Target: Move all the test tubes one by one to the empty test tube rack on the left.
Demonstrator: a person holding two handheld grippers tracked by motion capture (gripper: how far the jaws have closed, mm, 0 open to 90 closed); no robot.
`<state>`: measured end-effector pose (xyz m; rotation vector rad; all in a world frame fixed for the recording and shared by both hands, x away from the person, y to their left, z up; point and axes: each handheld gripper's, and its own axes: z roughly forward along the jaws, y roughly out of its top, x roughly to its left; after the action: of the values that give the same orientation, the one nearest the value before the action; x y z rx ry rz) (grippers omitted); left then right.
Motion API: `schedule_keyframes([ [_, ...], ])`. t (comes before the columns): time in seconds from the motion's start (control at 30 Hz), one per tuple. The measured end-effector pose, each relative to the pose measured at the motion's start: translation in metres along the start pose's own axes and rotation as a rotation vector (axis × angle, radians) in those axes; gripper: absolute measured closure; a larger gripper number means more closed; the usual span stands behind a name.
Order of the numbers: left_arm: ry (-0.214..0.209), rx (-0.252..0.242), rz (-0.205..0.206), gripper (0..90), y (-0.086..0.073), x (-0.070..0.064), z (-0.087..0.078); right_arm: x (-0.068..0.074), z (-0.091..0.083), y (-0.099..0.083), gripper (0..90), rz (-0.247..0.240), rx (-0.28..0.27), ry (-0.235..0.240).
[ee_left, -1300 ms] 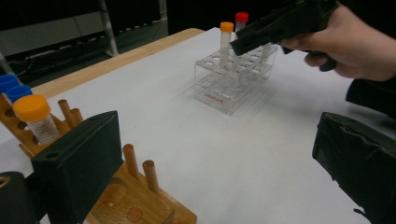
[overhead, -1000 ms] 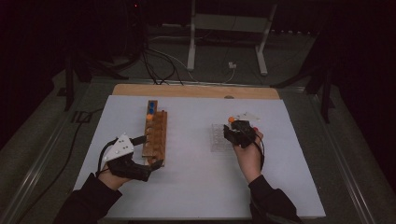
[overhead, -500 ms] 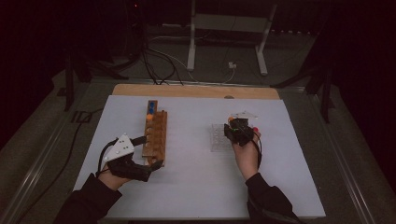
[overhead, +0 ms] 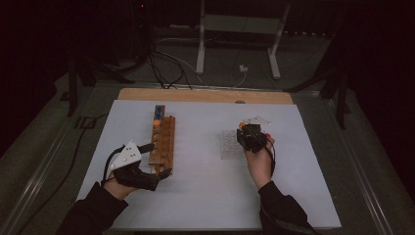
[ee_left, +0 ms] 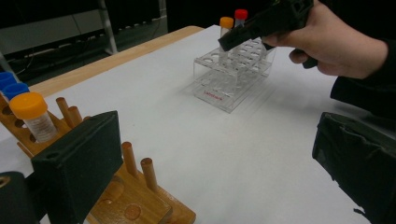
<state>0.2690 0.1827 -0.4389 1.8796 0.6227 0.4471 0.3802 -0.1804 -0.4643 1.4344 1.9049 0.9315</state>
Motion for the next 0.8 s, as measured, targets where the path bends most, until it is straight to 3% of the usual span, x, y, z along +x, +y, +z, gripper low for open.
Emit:
schedule_keyframes([
  [0.47, -0.022, 0.0, 0.003, 2.5, 0.004, -0.003, 0.0, 0.001, -0.027, 0.015, 74.3, -0.063, -0.059, 0.004],
  [0.8, -0.042, -0.001, 0.007, 2.5, 0.008, -0.007, 0.001, 0.003, -0.055, 0.027, 74.4, -0.087, -0.118, 0.043],
])
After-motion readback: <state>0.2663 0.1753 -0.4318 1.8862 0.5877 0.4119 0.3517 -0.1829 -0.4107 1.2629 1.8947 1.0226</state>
